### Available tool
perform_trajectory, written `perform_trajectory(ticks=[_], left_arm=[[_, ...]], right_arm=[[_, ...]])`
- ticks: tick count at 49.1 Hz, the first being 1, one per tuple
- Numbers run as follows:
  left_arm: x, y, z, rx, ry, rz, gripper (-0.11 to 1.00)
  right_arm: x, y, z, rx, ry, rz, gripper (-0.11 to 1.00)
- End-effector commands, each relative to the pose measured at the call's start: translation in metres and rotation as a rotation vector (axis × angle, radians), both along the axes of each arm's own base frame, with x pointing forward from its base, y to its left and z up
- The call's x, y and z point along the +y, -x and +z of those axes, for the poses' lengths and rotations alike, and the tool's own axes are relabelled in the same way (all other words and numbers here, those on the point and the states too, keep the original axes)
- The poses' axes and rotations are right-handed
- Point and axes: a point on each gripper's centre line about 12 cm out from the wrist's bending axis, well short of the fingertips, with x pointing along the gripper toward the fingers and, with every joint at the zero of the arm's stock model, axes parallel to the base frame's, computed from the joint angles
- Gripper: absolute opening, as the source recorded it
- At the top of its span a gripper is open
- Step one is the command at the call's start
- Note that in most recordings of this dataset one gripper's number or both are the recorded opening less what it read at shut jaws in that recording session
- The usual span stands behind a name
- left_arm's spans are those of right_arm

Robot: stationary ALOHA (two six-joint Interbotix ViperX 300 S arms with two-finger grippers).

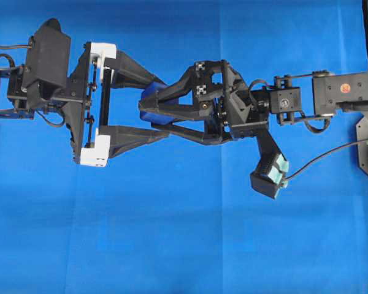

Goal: Handover the blue block to the right arm after grasping it with the left arm, then place it in the designated position.
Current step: 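Close the right gripper on the cube beside the left gripper, then open the left gripper and pull the right gripper away with the cube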

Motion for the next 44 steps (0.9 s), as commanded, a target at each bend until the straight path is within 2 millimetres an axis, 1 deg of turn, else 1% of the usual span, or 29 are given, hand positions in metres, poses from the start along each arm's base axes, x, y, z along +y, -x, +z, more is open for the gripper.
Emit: perform_trajectory(ticks=[1,14,19,30,44], left_arm=[[-0.002,0.001,0.013,-0.041,0.001,-0.005,0.93],[-0.002,0.002,0.013,-0.043,0.001,-0.005,0.93],[-0.002,0.004,0.014,-0.045,0.0,-0.005,0.93],[-0.001,0.011,0.014,-0.047,0.006,-0.004,0.93],[-0.003,0.014,0.013,-0.043,0.009,-0.009,0.93]], right_arm=[[-0.001,0.001,0.017,-0.044,-0.008,-0.002,0.47],[0.001,0.001,0.016,-0.041,-0.007,0.0,0.47],[0.001,0.006,0.016,-0.035,-0.007,-0.001,0.47],[0.002,0.03,0.019,-0.036,-0.007,-0.002,0.47],[0.002,0.064,0.022,-0.038,-0.004,-0.006,0.47]])
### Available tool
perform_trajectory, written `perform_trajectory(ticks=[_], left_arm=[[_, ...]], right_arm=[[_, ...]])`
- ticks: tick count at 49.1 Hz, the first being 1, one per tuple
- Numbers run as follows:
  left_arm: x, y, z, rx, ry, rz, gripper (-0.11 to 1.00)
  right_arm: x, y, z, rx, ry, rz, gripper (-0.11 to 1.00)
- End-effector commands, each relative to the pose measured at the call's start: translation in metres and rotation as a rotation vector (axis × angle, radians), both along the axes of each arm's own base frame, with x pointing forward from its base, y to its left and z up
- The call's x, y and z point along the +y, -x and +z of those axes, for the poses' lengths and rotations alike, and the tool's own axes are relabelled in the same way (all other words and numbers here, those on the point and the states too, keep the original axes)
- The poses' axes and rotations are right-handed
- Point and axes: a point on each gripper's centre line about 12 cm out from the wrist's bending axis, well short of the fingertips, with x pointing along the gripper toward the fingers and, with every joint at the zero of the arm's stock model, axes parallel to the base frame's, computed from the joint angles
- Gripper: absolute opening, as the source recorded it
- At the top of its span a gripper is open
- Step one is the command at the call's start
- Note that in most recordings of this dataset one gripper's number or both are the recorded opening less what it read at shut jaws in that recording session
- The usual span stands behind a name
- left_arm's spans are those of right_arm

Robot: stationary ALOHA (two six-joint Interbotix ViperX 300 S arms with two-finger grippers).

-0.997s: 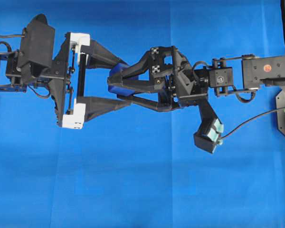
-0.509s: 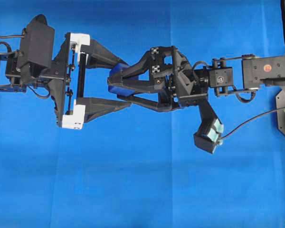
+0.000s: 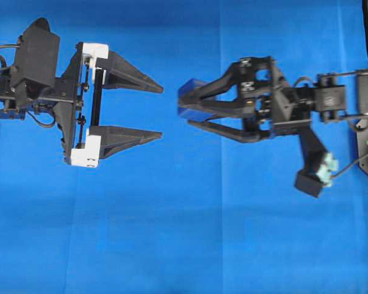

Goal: Handover the blue block to the right arm after grasping it with the left arm, then place it in the designated position.
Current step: 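Open the left gripper and pull the right gripper away with the cube, then rotate the right gripper holding the cube back to a downward pose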

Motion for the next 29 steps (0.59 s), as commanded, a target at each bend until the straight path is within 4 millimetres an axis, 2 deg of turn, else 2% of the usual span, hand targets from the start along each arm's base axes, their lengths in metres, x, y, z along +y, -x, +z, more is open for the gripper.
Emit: perform_trajectory(ticks=[1,16,29], left_arm=[[-0.001,0.004,0.011,-0.034,0.001,-0.005,0.93],[-0.001,0.016,0.009,-0.032,0.003,-0.005,0.93],[-0.001,0.019,0.009,-0.037,0.004,-0.006,0.93]], right_arm=[[0.002,0.01,0.014,-0.036,-0.007,0.004,0.47],[0.006,0.036,0.014,-0.002,-0.001,0.002,0.47],[0.011,0.045,0.015,0.002,0.003,0.013,0.47]])
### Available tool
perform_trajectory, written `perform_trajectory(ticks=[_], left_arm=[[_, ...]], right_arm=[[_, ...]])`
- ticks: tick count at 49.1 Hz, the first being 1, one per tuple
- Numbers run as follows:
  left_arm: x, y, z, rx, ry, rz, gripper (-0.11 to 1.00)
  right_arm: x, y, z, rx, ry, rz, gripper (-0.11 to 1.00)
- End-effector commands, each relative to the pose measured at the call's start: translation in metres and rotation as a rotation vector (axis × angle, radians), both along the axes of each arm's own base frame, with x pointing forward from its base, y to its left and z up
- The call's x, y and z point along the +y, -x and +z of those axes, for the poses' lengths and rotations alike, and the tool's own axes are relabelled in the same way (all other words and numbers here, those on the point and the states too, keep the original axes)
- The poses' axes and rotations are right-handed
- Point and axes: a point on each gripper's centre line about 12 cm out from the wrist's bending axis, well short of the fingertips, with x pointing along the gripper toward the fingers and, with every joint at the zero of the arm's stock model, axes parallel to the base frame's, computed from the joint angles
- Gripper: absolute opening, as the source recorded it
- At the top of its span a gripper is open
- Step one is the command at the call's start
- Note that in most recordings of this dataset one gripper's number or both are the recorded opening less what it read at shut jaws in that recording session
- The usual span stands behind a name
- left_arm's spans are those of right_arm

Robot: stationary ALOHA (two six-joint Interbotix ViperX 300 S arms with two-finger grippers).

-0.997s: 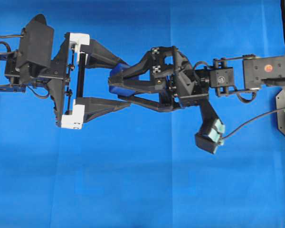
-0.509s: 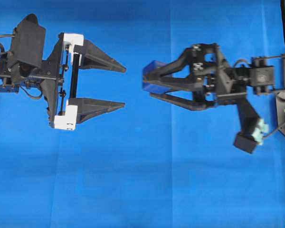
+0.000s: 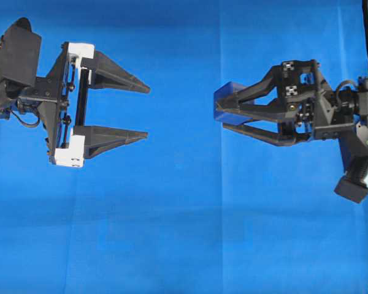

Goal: Handover the blue block to the right arm after grasping it with the left arm, then place it in the designated position.
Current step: 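Rotate the right gripper holding the cube back to a downward pose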

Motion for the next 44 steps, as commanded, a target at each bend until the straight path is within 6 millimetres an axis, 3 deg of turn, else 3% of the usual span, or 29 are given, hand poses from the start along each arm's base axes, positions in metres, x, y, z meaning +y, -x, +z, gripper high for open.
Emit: perform_trajectory(ticks=[1,19,44], left_arm=[[-0.0015,0.0021,0.0093,-0.029,0.001,-0.005,0.93],[-0.0015,0.0019,0.0101,-0.032,0.0,-0.005,0.93],[-0.0015,0.0018,0.0107,-0.034,-0.003,-0.005,0.93]], right_arm=[[0.0024,0.0024,0.0101,-0.03,-0.008,0.008,0.47],[0.0025,0.0018,0.0089,-0.021,-0.057,-0.001,0.47],[0.0005,0.0032,0.012,0.018,-0.889,-0.131,0.47]])
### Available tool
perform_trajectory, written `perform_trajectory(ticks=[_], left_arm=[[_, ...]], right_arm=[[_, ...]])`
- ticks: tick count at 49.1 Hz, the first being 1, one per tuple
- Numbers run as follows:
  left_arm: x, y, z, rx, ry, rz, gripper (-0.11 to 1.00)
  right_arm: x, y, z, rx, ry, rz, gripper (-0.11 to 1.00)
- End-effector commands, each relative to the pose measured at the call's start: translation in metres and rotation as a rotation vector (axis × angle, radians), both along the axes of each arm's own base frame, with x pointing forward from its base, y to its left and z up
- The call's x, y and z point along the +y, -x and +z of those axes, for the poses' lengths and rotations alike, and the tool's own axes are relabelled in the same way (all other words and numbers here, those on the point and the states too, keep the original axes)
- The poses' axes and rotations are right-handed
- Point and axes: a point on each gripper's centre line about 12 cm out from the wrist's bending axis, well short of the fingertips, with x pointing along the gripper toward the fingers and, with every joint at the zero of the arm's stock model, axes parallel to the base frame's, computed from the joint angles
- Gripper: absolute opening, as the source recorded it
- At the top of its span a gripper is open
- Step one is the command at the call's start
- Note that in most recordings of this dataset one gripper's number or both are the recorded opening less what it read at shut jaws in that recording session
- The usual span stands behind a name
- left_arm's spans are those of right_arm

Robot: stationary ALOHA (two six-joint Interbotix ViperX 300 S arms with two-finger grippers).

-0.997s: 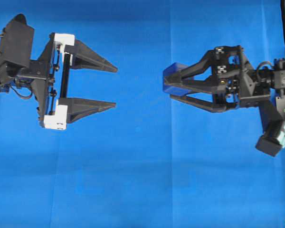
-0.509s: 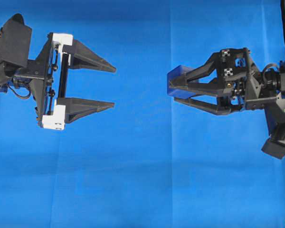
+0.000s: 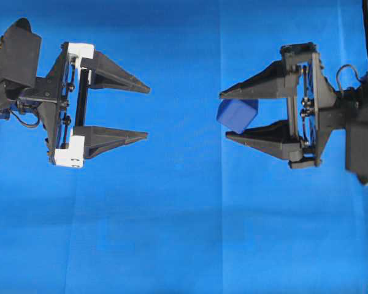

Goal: Handover the blue block to the right arm after grasping it with the left arm, then place it in the designated position.
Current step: 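Rotate the right gripper holding the cube back to a downward pose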

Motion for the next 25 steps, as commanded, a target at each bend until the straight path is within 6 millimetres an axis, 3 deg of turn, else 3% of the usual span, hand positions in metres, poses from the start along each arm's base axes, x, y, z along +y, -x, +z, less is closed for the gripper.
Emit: perform_trajectory(ticks=[1,13,25], left_arm=[[-0.001,0.0019,0.0099,-0.031,0.001,-0.003,0.93],[-0.0015,0.0009,0.0109,-0.034,0.003,-0.005,0.93],[-0.0015,-0.0002,0.0122,-0.038,0.003,-0.005,0.93]], right_arm=[[0.0002,0.0016,0.0098,-0.022,-0.138,-0.018,0.47],[0.0001,0.0016,0.0089,0.008,-0.413,-0.06,0.47],[0.0001,0.0022,0.0105,0.006,-0.466,-0.066,0.47]])
